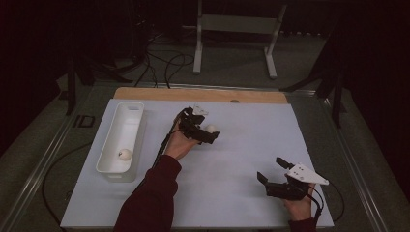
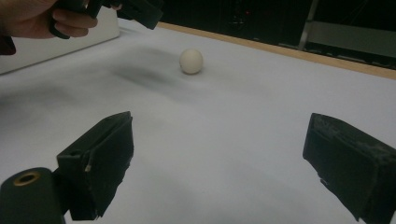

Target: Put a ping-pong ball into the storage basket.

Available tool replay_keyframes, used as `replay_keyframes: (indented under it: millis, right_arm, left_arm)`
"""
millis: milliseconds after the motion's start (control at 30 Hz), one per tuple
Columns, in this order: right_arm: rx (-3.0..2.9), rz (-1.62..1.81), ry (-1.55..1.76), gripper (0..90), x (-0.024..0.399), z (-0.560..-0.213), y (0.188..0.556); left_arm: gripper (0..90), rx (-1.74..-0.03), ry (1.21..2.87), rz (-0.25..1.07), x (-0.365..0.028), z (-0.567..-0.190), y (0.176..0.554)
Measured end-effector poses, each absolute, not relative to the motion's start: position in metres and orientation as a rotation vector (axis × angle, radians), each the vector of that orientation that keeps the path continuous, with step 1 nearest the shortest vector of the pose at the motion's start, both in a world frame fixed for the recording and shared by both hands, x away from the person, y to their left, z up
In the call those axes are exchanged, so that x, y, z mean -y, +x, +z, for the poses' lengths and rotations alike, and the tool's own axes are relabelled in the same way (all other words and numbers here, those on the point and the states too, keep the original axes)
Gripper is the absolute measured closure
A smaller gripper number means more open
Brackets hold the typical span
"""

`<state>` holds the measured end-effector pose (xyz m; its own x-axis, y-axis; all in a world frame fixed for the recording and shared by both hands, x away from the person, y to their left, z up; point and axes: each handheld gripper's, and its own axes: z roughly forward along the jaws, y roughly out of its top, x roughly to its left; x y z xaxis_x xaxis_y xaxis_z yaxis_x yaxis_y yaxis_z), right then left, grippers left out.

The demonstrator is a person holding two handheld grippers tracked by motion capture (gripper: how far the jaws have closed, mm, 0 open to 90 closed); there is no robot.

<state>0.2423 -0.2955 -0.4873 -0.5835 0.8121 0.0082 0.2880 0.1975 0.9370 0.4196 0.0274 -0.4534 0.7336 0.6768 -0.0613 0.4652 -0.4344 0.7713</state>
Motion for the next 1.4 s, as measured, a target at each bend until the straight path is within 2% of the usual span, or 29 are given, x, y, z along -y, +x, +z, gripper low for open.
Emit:
replay_keyframes:
  millis: [1400]
  right_arm:
    - [-1.969, 1.390, 1.028, 8.5, 0.296, -0.487, 0.242]
  left_arm:
    - [0.1, -0.919, 2.111, 0.299, -0.018, -0.472, 0.439]
